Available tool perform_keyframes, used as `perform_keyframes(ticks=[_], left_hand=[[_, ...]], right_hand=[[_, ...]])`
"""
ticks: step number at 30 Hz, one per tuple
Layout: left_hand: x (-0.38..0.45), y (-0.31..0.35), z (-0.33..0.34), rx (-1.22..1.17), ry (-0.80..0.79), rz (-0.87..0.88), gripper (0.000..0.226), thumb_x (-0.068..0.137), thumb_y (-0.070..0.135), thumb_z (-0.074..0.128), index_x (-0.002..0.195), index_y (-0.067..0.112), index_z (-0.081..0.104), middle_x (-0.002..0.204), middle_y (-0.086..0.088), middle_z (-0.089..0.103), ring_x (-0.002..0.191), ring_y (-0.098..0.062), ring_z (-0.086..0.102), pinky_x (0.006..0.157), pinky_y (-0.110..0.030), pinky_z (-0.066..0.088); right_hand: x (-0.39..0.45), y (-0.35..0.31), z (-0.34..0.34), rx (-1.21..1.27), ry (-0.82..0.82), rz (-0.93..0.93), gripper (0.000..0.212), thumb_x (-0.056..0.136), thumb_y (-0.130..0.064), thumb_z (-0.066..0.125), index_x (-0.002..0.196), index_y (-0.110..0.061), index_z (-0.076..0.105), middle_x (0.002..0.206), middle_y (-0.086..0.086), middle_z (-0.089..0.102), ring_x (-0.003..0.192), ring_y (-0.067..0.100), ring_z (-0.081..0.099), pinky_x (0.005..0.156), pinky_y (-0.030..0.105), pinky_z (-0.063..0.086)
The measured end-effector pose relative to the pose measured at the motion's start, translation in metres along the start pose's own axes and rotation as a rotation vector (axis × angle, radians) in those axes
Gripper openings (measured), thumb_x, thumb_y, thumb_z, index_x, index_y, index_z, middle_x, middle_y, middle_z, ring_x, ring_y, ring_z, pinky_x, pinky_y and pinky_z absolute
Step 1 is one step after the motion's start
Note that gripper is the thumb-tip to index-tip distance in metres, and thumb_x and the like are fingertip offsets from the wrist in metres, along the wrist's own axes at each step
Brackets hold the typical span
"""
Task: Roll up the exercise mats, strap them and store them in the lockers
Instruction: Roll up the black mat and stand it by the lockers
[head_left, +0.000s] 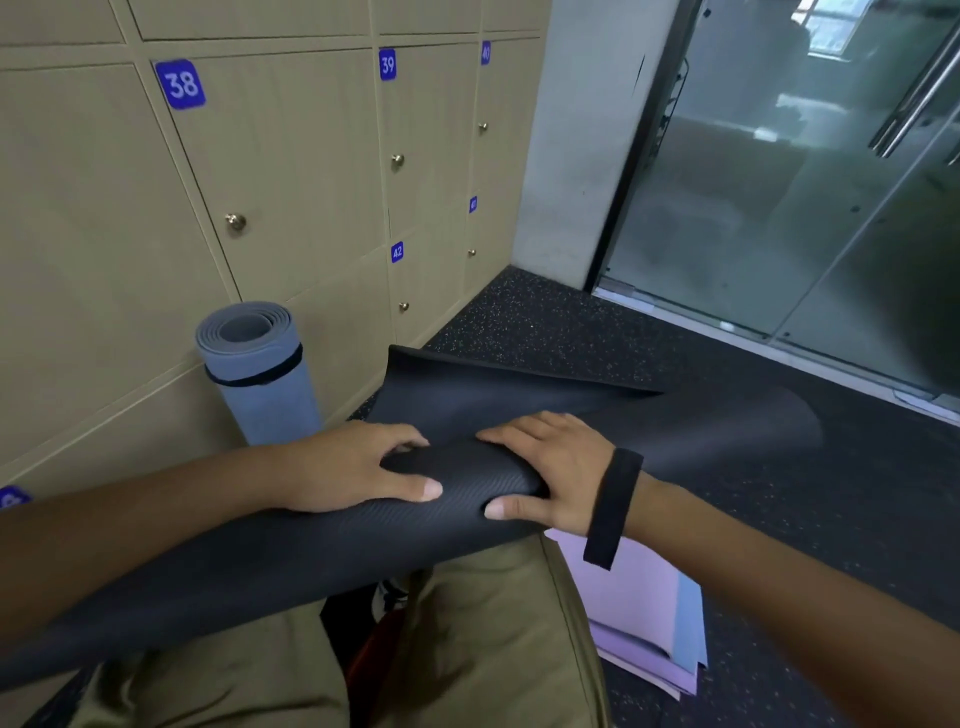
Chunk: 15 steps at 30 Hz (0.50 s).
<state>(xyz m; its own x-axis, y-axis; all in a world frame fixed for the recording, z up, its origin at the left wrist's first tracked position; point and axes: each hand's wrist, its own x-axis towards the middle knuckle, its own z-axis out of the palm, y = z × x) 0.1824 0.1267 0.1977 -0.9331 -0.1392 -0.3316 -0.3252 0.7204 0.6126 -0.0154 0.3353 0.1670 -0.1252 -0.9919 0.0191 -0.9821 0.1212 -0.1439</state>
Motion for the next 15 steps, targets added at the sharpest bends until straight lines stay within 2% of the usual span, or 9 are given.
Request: perform_keyframes(ticks=[3,6,8,10,12,15], left_hand=[[-0.018,0.008,0.009,0.28,0.205,0.038,0.075,0.086,0.085,0.038,0.146,0.039,0.041,0.143,0.02,0.049,0.124,0.001,0.049,0.105,-0.031,0.045],[-0.039,0.015,0.033,0.512,0.298,0.028,0.108,0.072,0.095,0.02,0.16,0.033,0.021,0.16,0.015,0.031,0.14,-0.009,0.038,0.111,-0.031,0.037],[-0.035,0.004,0.045,0.643,0.326,0.006,0.13,0.062,0.1,0.028,0.164,0.02,0.014,0.166,0.002,0.028,0.145,-0.022,0.039,0.114,-0.041,0.038],[-0.023,-0.011,0.051,0.732,0.367,0.007,0.14,0.054,0.1,0.043,0.161,0.012,0.02,0.158,-0.007,0.041,0.133,-0.028,0.053,0.102,-0.044,0.05],[-0.011,-0.017,0.048,0.761,0.404,0.017,0.137,0.055,0.095,0.058,0.158,0.01,0.028,0.148,-0.006,0.051,0.118,-0.026,0.062,0.089,-0.04,0.054],[0.003,-0.013,0.034,0.733,0.334,0.031,0.124,0.067,0.086,0.065,0.159,0.014,0.024,0.149,-0.002,0.046,0.119,-0.023,0.059,0.093,-0.036,0.052]], right_hand=[[0.018,0.005,-0.006,0.048,-0.104,0.025,0.093,0.077,-0.094,0.021,0.147,-0.036,0.043,0.14,-0.006,0.057,0.124,0.019,0.052,0.108,0.038,0.037],[0.036,0.01,-0.01,0.127,-0.17,0.047,0.086,0.076,-0.093,0.026,0.142,-0.041,0.045,0.138,-0.009,0.058,0.124,0.017,0.052,0.109,0.039,0.038],[0.046,0.013,-0.013,0.17,-0.211,0.056,0.083,0.076,-0.092,0.03,0.141,-0.042,0.047,0.138,-0.01,0.058,0.125,0.015,0.052,0.108,0.038,0.039],[0.055,0.016,-0.015,0.218,-0.261,0.078,0.079,0.078,-0.089,0.037,0.14,-0.042,0.049,0.139,-0.011,0.058,0.127,0.014,0.052,0.106,0.035,0.039],[0.061,0.019,-0.019,0.262,-0.318,0.128,0.08,0.075,-0.091,0.038,0.139,-0.043,0.052,0.139,-0.012,0.058,0.126,0.013,0.053,0.106,0.034,0.039],[0.068,0.022,-0.026,0.289,-0.325,0.193,0.084,0.072,-0.095,0.034,0.133,-0.042,0.058,0.135,-0.012,0.061,0.123,0.013,0.056,0.107,0.037,0.041]])
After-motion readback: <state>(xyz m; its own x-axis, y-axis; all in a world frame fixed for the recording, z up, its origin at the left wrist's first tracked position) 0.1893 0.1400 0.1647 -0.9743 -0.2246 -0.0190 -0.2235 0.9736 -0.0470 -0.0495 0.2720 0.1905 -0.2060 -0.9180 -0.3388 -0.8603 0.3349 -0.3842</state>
